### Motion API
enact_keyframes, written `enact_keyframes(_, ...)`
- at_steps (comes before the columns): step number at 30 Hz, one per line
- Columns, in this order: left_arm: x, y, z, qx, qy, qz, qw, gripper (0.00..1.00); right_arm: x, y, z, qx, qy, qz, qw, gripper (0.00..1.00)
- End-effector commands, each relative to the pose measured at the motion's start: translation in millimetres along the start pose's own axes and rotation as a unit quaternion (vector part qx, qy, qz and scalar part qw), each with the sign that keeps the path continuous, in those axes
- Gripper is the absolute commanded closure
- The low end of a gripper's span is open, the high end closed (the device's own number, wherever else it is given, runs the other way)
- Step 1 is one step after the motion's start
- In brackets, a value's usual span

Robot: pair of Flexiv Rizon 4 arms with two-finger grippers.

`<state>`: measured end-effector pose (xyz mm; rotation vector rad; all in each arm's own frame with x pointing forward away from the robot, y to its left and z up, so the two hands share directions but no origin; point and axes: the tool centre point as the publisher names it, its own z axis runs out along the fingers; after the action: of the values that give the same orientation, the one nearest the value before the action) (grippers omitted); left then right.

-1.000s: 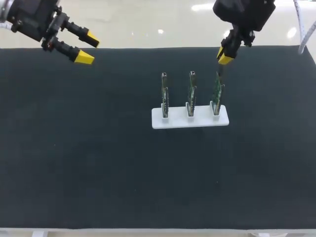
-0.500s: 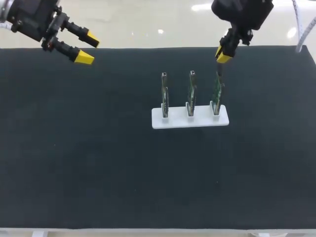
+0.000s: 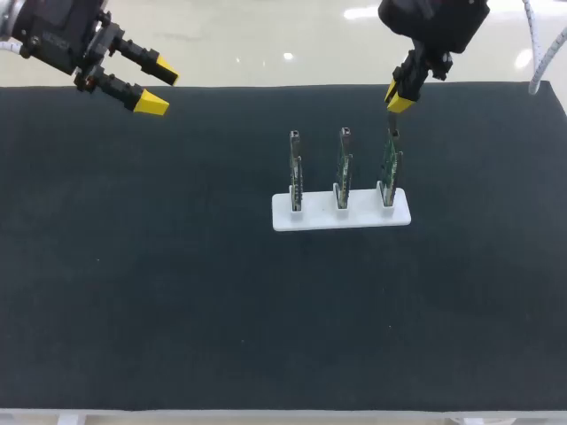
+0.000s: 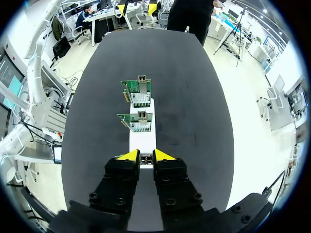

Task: Pick up the optical module with the left hand, and insert it into the network port with the right hand.

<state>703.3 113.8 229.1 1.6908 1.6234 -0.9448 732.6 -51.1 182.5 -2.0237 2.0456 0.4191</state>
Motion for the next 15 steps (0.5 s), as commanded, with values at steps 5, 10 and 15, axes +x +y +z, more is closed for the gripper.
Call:
enact_keyframes(5, -0.4, 0.6, 0.1, 0.000, 0.002, 0.000, 1.000, 0.00, -1.5, 2.1, -3.3, -0.002, -0.003, 0.002, 1.000, 1.00)
enact_keyframes(10, -0.4, 0.6, 0.1, 0.000, 0.002, 0.000, 1.000, 0.00, 0.3, 2.4, -1.3, -0.002, -0.010, 0.001, 1.000, 1.00)
enact_keyframes(15, -0.4, 0.6, 0.1, 0.000, 0.002, 0.000, 1.000, 0.00, 1.2, 1.6, -0.8, -0.002, -0.012, -0.001, 1.000, 1.00)
